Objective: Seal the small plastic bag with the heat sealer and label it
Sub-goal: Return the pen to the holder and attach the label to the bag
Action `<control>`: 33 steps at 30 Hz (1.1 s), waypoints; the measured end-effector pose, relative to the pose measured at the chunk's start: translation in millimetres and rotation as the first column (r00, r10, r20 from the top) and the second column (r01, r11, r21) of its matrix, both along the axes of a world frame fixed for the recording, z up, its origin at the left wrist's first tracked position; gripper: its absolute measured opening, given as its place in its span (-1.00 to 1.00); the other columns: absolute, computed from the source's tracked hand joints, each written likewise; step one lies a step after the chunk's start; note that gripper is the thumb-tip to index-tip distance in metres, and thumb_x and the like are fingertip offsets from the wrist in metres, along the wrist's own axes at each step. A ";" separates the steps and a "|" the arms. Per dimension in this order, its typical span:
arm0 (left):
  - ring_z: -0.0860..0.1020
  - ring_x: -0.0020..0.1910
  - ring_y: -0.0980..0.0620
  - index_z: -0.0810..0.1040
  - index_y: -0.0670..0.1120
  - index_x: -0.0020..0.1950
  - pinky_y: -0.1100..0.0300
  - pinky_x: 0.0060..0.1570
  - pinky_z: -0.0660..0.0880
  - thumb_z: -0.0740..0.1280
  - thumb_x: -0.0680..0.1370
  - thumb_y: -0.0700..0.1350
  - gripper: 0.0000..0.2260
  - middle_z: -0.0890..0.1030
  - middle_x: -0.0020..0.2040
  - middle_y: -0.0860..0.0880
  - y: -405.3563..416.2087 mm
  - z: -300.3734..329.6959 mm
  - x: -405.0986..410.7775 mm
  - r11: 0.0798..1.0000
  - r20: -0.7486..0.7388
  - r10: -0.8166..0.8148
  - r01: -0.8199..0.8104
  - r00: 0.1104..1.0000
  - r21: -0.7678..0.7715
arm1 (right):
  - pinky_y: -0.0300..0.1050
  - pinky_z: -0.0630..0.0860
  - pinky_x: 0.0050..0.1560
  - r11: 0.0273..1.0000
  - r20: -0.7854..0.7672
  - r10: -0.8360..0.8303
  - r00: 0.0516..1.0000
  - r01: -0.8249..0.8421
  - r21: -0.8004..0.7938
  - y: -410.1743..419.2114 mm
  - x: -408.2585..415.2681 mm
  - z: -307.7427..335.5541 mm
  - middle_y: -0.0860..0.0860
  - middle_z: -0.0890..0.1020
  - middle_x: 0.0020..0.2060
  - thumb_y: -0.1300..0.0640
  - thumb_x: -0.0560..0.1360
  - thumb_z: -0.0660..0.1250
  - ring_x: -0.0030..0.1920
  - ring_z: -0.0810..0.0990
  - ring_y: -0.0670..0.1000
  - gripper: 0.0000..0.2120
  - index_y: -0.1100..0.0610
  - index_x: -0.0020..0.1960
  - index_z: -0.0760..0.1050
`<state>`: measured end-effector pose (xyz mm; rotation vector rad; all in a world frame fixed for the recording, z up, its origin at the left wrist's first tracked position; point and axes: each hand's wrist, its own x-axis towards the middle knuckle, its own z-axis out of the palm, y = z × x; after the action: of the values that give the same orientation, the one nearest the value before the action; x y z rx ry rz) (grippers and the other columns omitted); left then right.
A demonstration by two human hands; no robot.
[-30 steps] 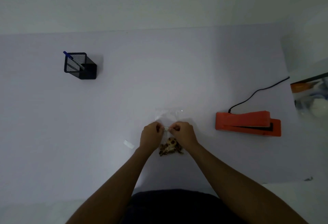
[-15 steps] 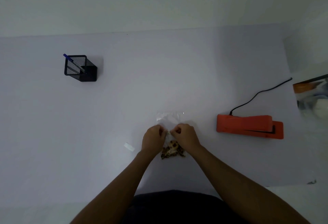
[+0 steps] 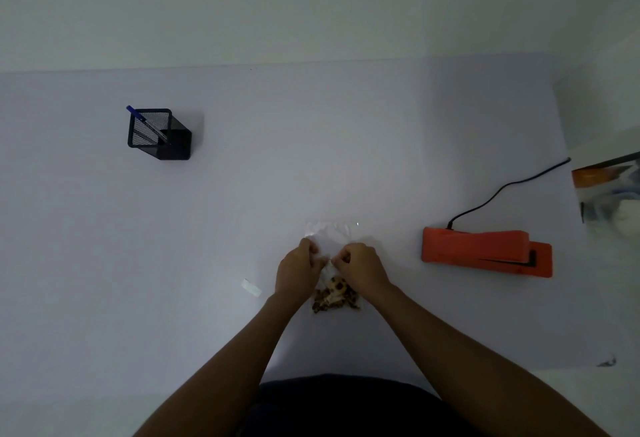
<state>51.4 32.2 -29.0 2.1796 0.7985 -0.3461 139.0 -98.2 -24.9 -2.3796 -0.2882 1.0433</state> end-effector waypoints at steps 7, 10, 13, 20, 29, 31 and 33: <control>0.57 -0.24 0.02 0.39 -0.02 0.04 0.21 -0.29 0.43 0.37 0.54 0.01 -0.79 0.59 -0.20 0.01 -3.1 1.0 6.1 0.999 -0.077 0.012 -0.008 0.997 0.053 | -0.03 0.64 -0.19 0.998 0.029 0.032 0.999 -0.030 -0.056 2.7 -0.4 -1.4 -0.02 0.66 -0.33 0.01 0.49 0.40 -0.27 0.65 -0.01 -0.80 0.09 -0.24 0.60; 0.58 -0.23 0.00 0.39 -0.02 0.05 0.20 -0.29 0.44 0.37 0.54 0.01 -0.78 0.60 -0.19 0.00 -2.1 2.2 6.8 0.999 -0.090 0.015 -0.011 0.996 0.050 | -0.03 0.64 -0.20 0.998 0.029 0.026 0.999 -0.024 -0.058 3.6 0.1 -2.6 -0.02 0.65 -0.35 0.03 0.49 0.40 -0.29 0.65 -0.01 -0.79 0.11 -0.26 0.59; 0.57 -0.26 0.02 0.38 -0.03 0.04 0.23 -0.32 0.39 0.38 0.54 0.02 -0.77 0.59 -0.20 0.01 -2.1 3.1 7.2 0.998 -0.089 0.020 -0.015 0.996 0.054 | -0.06 0.62 -0.22 0.998 0.024 -0.001 1.000 0.002 -0.059 1.5 -0.2 -3.4 -0.02 0.63 -0.34 0.02 0.49 0.42 -0.28 0.63 -0.02 -0.79 0.11 -0.26 0.57; 0.57 -0.25 -0.01 0.37 -0.03 0.04 0.19 -0.28 0.45 0.39 0.53 0.01 -0.75 0.59 -0.20 0.01 -2.7 3.3 6.1 0.998 -0.072 0.045 -0.042 0.996 0.043 | -0.19 0.38 -0.35 0.993 0.051 -0.110 0.993 0.108 0.037 -7.4 -5.1 -1.4 -0.02 0.52 -0.31 0.13 0.49 0.44 -0.35 0.46 -0.07 -0.79 0.09 -0.16 0.40; 0.58 -0.25 0.02 0.41 -0.04 0.02 0.17 -0.25 0.52 0.46 0.47 0.00 -0.72 0.60 -0.21 0.00 -0.9 1.9 7.0 0.994 -0.065 0.106 -0.107 0.992 -0.017 | -0.02 0.53 -0.20 0.994 0.122 -0.104 0.987 0.105 -0.005 -3.9 -23.1 0.4 -0.05 0.48 -0.08 -0.17 0.49 0.36 -0.16 0.52 0.01 -0.66 0.00 0.01 0.30; 0.57 -0.27 0.02 0.43 -0.05 -0.02 0.17 -0.26 0.52 0.49 0.45 -0.02 -0.73 0.58 -0.24 0.01 1.1 0.9 6.1 0.991 -0.055 0.125 -0.127 0.991 -0.033 | -0.05 0.50 -0.20 0.992 0.120 -0.122 0.985 0.124 -0.004 -1.5 -23.8 1.0 -0.04 0.47 -0.06 -0.14 0.49 0.39 -0.14 0.52 0.01 -0.66 0.01 0.02 0.30; 0.57 -0.27 0.03 0.44 -0.05 -0.06 0.13 -0.24 0.56 0.51 0.43 -0.03 -0.72 0.58 -0.26 0.01 3.4 -0.1 5.8 0.991 -0.049 0.130 -0.132 0.990 -0.036 | -0.12 0.41 -0.24 0.990 0.098 -0.140 0.985 0.140 0.012 -1.2 -21.2 0.5 -0.03 0.47 -0.08 -0.03 0.51 0.42 -0.16 0.50 -0.01 -0.70 0.04 0.01 0.31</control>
<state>57.2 35.6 -29.1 2.0766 0.9483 -0.3442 117.8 -99.4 -24.4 -2.4119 -0.1558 0.8619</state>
